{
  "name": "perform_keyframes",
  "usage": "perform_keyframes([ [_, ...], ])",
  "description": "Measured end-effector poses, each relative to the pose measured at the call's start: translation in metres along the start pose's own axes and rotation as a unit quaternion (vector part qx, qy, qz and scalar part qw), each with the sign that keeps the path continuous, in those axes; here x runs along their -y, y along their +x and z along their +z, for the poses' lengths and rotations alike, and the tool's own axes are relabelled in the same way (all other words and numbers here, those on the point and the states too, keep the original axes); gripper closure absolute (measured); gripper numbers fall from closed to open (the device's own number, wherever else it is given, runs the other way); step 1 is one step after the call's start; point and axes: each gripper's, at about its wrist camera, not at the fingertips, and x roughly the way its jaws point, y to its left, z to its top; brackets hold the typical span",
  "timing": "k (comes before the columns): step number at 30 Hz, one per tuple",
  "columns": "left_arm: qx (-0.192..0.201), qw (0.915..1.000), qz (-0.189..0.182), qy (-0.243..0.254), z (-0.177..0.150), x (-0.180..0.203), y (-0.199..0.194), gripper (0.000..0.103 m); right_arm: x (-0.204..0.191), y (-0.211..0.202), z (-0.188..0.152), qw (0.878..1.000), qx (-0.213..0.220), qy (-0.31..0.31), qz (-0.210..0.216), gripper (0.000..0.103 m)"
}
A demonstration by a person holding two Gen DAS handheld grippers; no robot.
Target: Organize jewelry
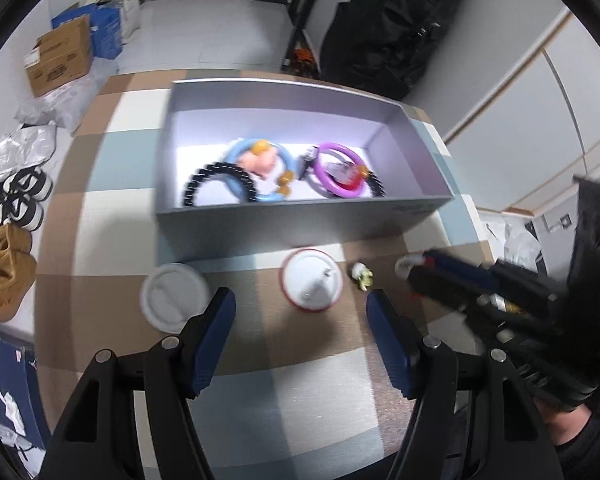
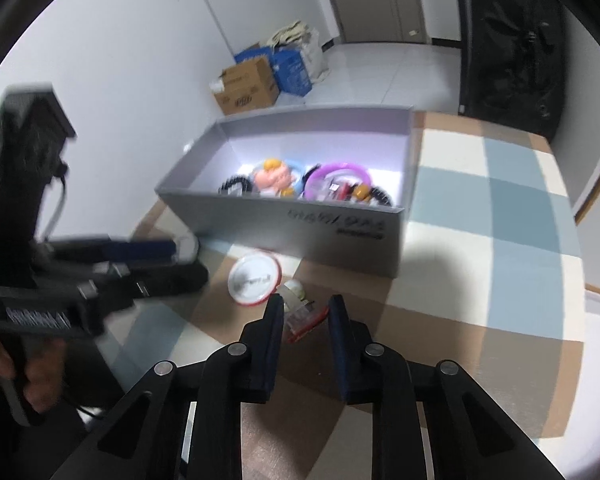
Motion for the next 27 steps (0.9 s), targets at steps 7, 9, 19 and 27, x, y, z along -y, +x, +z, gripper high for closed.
perform_keyframes([
  [7, 0.016, 0.9984, -0.001, 0.055, -0.001, 0.03, 0.005, 0.04, 0.011, -0.039, 0.007, 0.998, 0.057, 0.027, 0.013, 0.082],
  [9, 0.019, 0.9976, 0.004, 0.067, 0.0, 0.036, 0.008, 0.04, 0.015, -0.048, 0.008, 0.997, 0.071, 0.033, 0.012, 0.082],
  [19, 0.019, 0.986, 0.074, 0.148, -0.006, 0.064, 0.029, 0.063, 0.037, -0.071, 0.008, 0.993, 0.093, 0.069, 0.009, 0.082],
  [27, 0.011, 0.9783, 0.086, 0.188, -0.02, 0.071, 0.028, 0.093, 0.043, -0.079, 0.006, 0.992, 0.1, 0.074, 0.01, 0.081],
])
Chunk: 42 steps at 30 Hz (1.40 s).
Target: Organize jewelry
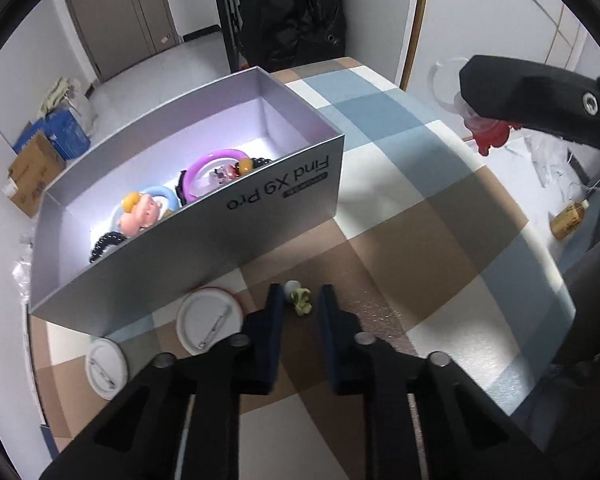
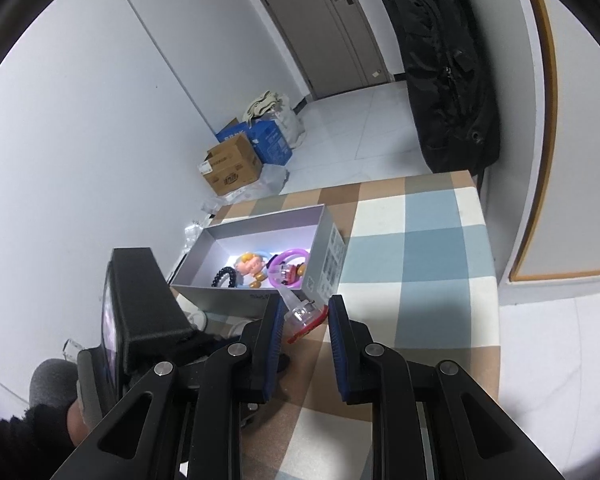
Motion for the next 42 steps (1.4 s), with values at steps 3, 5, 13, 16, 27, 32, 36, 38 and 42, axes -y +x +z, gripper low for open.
perform_keyframes([
  [3, -0.006, 0.9995, -0.021, -0.021, 0.003, -0.007, 0.0, 0.094, 0.002, 0.0, 0.0, 1.0, -0.001, 0.004, 0.003, 0.081],
  [5, -0.008, 0.9984, -0.039, -0.041, 0.002, -0.013, -0.002, 0.095, 0.002, 0.0, 0.0, 1.0, -0.002, 0.006, 0.004, 0.081],
  [13, 0.026, 0.9902, -0.091, -0.102, 0.004, -0.031, -0.028, 0.095, -0.001, 0.002, 0.002, 1.0, -0.002, 0.003, 0.007, 0.081],
  [16, 0.051, 0.9847, -0.116, -0.119, 0.007, -0.038, -0.045, 0.095, -0.004, 0.004, 0.004, 1.0, -0.002, 0.002, 0.01, 0.081],
  [27, 0.135, 0.9652, -0.127, -0.184, 0.031, -0.076, -0.079, 0.095, -0.022, 0.02, 0.021, 0.999, 0.007, -0.001, 0.044, 0.081],
  [32, 0.14, 0.9552, -0.126, -0.228, 0.04, -0.099, -0.066, 0.095, -0.029, 0.035, 0.032, 0.998, 0.003, 0.003, 0.061, 0.081],
  [36, 0.131, 0.9511, -0.125, -0.25, 0.039, -0.114, -0.061, 0.095, -0.032, 0.046, 0.041, 0.997, -0.001, 0.012, 0.074, 0.081],
  [38, 0.123, 0.951, -0.123, -0.256, 0.041, -0.118, -0.056, 0.095, -0.034, 0.051, 0.045, 0.997, -0.001, 0.014, 0.078, 0.081],
  [42, 0.113, 0.949, -0.123, -0.267, 0.044, -0.124, -0.046, 0.095, -0.036, 0.064, 0.052, 0.996, -0.008, 0.015, 0.086, 0.081],
])
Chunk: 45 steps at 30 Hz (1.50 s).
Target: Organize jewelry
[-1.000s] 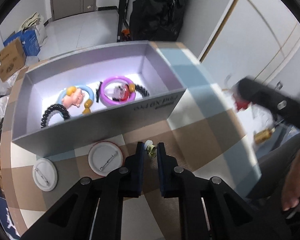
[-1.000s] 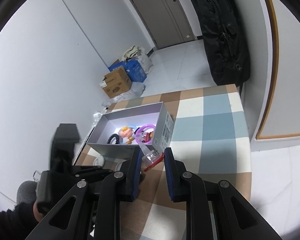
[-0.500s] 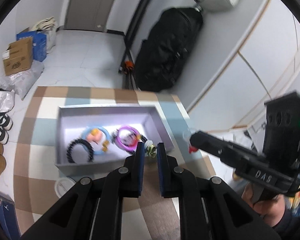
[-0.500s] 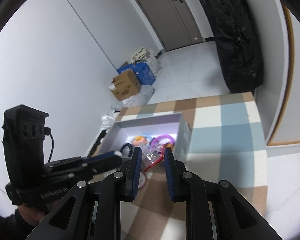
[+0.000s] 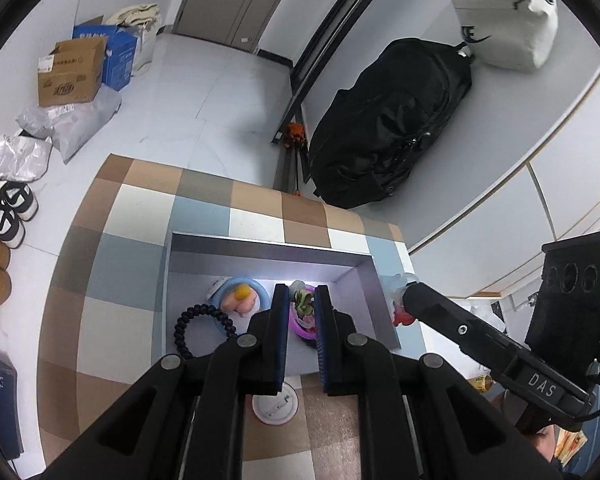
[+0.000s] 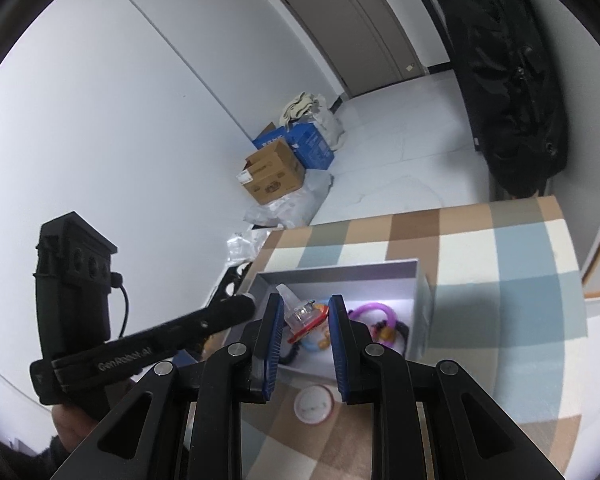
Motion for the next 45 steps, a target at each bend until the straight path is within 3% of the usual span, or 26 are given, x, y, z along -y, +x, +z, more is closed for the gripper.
perform_keyframes([
  [7, -0.015, 0.9998, 0.015, -0.006, 0.007, -0.006, 0.011, 0.095, 0.005, 0.023, 0.005, 1.0, -0.018, 0.0, -0.007, 0.081],
  [15, -0.016, 0.999, 0.0, -0.042, 0.009, -0.015, 0.013, 0.093, 0.016, 0.034, 0.005, 0.999, -0.032, 0.018, -0.011, 0.078],
  [17, -0.021, 0.9986, -0.014, -0.047, 0.011, -0.016, 0.011, 0.08, 0.018, 0.03, 0.006, 0.999, -0.025, 0.024, -0.013, 0.068],
  [19, -0.014, 0.9988, -0.013, -0.046, 0.011, -0.015, 0.008, 0.065, 0.02, 0.024, 0.007, 0.999, -0.013, 0.029, -0.01, 0.047],
  [20, -0.009, 0.9989, -0.011, -0.044, 0.01, -0.015, 0.007, 0.056, 0.02, 0.02, 0.008, 1.0, -0.003, 0.028, -0.011, 0.043],
  [22, -0.006, 0.999, -0.004, -0.044, 0.009, -0.015, 0.005, 0.051, 0.019, 0.013, 0.009, 0.999, 0.012, 0.02, -0.03, 0.031],
  [26, -0.007, 0.9989, -0.004, -0.046, 0.009, -0.018, 0.004, 0.05, 0.021, 0.007, 0.009, 0.999, 0.017, 0.023, -0.036, 0.026],
  [31, 0.003, 0.999, 0.019, -0.041, 0.007, -0.018, -0.002, 0.05, 0.019, 0.005, 0.006, 0.999, 0.01, 0.016, -0.044, 0.02],
  [35, 0.034, 0.9977, 0.054, -0.02, 0.003, -0.015, -0.014, 0.05, 0.014, -0.001, 0.002, 0.998, 0.017, -0.002, -0.061, 0.014],
  [37, 0.04, 0.9972, 0.061, -0.016, 0.001, -0.016, -0.018, 0.05, 0.012, -0.004, -0.002, 0.997, 0.019, -0.01, -0.07, 0.008],
  [42, 0.043, 0.9961, 0.077, -0.008, -0.007, -0.017, -0.025, 0.049, 0.002, -0.009, -0.011, 0.997, 0.021, -0.035, -0.072, 0.005],
  [45, 0.057, 0.9946, 0.087, -0.001, -0.013, -0.017, -0.033, 0.038, -0.01, -0.015, -0.017, 0.995, 0.031, -0.06, -0.071, 0.001],
])
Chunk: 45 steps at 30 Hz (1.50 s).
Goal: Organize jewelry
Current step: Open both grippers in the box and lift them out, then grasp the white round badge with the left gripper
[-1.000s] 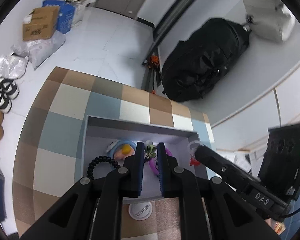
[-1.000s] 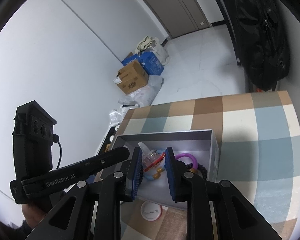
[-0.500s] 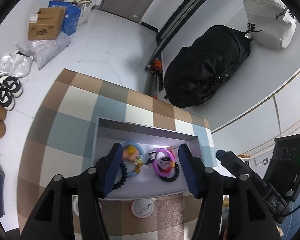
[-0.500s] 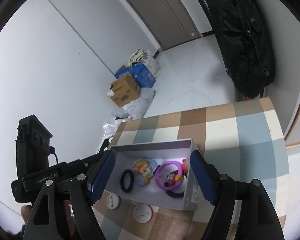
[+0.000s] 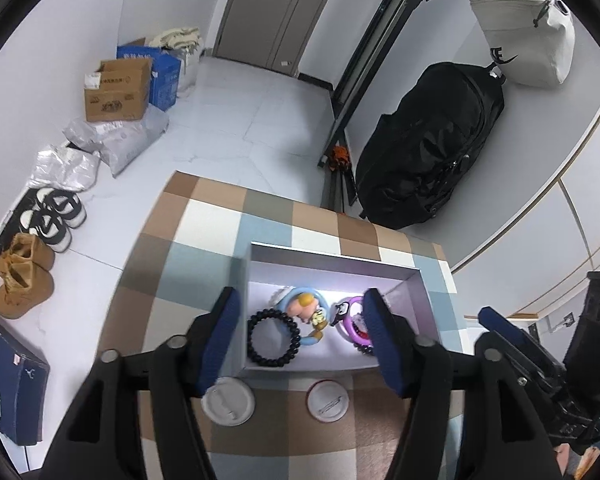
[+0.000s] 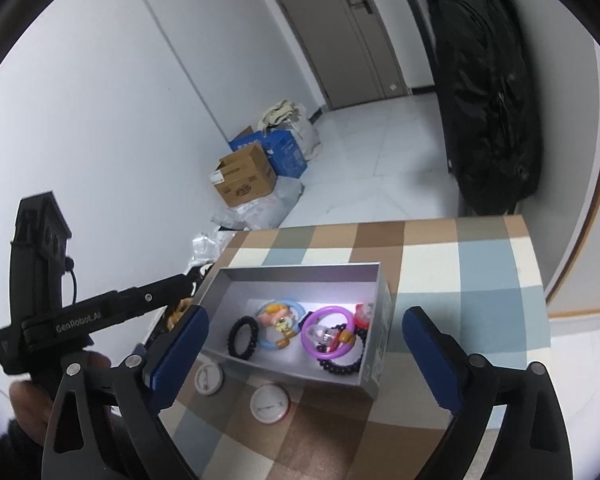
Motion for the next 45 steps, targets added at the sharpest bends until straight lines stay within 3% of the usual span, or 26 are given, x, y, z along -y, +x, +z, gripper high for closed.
perform_keyframes([
  [6, 0.009, 0.9996, 0.024, 0.011, -0.015, -0.01, -0.011, 0.033, -0.015, -0.009, -0.011, 1.0, 0.01, -0.024, 0.006, 0.0],
  [18, -0.043, 0.9961, 0.073, 0.026, -0.047, -0.033, 0.008, 0.033, -0.013, -0.004, -0.039, 0.999, -0.026, -0.021, -0.017, 0.0],
  [22, -0.056, 0.9954, 0.067, 0.04, -0.051, -0.032, 0.014, 0.033, -0.012, -0.003, -0.042, 0.999, -0.027, -0.024, -0.029, 0.0],
  [26, -0.085, 0.9909, 0.087, 0.058, -0.059, -0.029, 0.029, 0.033, -0.009, -0.003, -0.046, 0.999, -0.033, -0.013, -0.028, 0.0],
  [29, -0.088, 0.9862, 0.113, 0.084, -0.064, -0.024, 0.033, 0.033, -0.009, -0.003, -0.049, 0.999, -0.037, -0.013, -0.029, 0.0],
  [32, -0.089, 0.985, 0.114, 0.094, -0.067, -0.023, 0.034, 0.033, -0.01, -0.005, -0.05, 0.999, -0.039, -0.015, -0.026, 0.0],
  [33, -0.09, 0.9852, 0.112, 0.093, -0.067, -0.023, 0.035, 0.035, -0.01, -0.005, -0.05, 0.999, -0.039, -0.015, -0.025, 0.0],
  [37, -0.091, 0.9844, 0.114, 0.098, -0.066, -0.022, 0.037, 0.065, -0.011, -0.006, -0.053, 0.999, -0.043, -0.017, -0.023, 0.0],
  [45, -0.098, 0.9835, 0.114, 0.1, -0.067, -0.017, 0.038, 0.067, -0.006, -0.01, -0.056, 0.999, -0.047, -0.012, -0.026, 0.0],
])
